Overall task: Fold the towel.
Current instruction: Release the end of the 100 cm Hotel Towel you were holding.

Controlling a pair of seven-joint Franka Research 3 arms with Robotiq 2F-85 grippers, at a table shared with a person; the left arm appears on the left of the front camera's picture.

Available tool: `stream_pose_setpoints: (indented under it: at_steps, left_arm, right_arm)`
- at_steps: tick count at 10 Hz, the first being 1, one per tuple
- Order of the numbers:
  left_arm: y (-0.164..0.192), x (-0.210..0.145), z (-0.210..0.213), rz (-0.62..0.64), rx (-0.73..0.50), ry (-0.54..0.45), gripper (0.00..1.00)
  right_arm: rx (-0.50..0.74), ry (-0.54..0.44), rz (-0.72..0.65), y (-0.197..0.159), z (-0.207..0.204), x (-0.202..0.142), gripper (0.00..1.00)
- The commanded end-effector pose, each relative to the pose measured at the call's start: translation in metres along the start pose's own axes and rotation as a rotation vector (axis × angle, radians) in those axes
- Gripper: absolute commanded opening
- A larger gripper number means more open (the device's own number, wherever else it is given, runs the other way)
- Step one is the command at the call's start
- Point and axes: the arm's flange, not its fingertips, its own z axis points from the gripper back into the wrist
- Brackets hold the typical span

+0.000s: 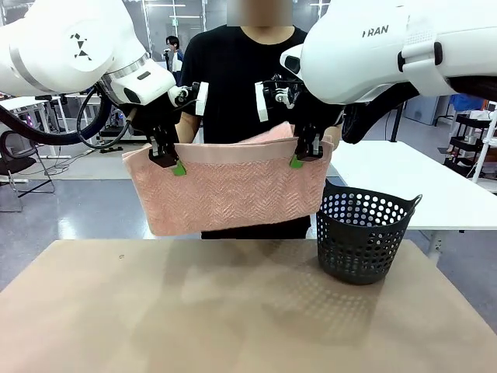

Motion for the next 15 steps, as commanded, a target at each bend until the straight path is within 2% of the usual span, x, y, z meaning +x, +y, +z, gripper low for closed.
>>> stream_pose_setpoints:
  at_steps: [1,15]
  left_arm:
    - [0.0007,-0.0012,0.0014,-0.004,0.006,0.004,0.00]
    - [0.0007,-0.0012,0.0014,-0.004,0.006,0.004,0.00]
  right_arm:
    - [-0.003,0.002,0.002,0.0008,0.0019,-0.0012,0.02]
    - [-0.003,0.002,0.002,0.0008,0.0019,-0.0012,0.02]
